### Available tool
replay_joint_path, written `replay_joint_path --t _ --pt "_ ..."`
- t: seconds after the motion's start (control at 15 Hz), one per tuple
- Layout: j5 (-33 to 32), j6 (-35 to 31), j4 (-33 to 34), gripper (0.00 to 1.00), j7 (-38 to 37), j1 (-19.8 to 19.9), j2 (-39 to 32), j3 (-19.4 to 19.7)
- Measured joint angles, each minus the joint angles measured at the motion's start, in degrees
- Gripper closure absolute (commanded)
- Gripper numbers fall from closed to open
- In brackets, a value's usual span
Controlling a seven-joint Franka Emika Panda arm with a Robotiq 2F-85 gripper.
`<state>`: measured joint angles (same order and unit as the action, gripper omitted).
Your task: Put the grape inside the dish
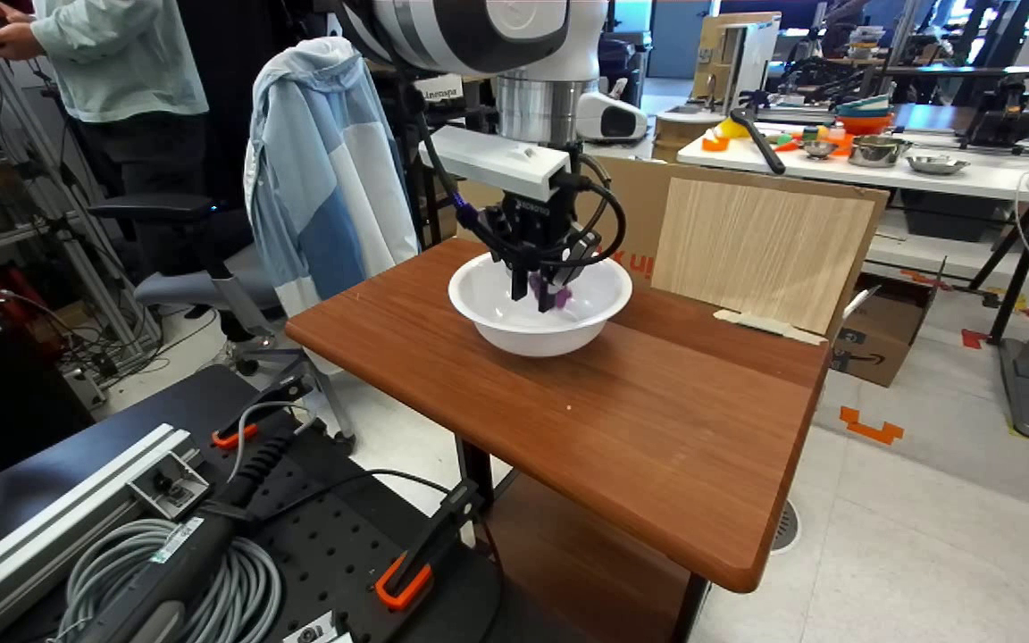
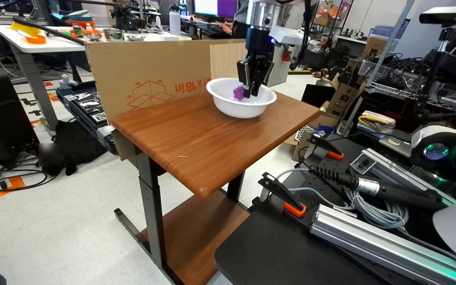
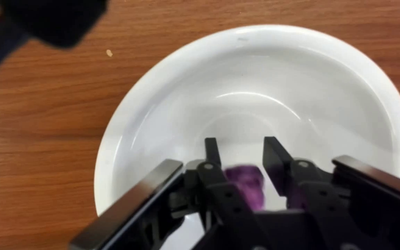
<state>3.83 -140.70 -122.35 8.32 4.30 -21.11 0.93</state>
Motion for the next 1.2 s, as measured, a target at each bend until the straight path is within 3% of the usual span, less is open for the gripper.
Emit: replay_joint_path --t 0.27,0.8,1.2 --pt "-1.3 0.0 -2.0 0.02 0.0 0.0 2.1 0.4" --pt "-2.4 -0.1 -15.6 0.00 5.0 1.5 18.0 1.7" --pt "-2.4 -0.4 -17.5 0.00 5.2 1.6 19.9 1.7"
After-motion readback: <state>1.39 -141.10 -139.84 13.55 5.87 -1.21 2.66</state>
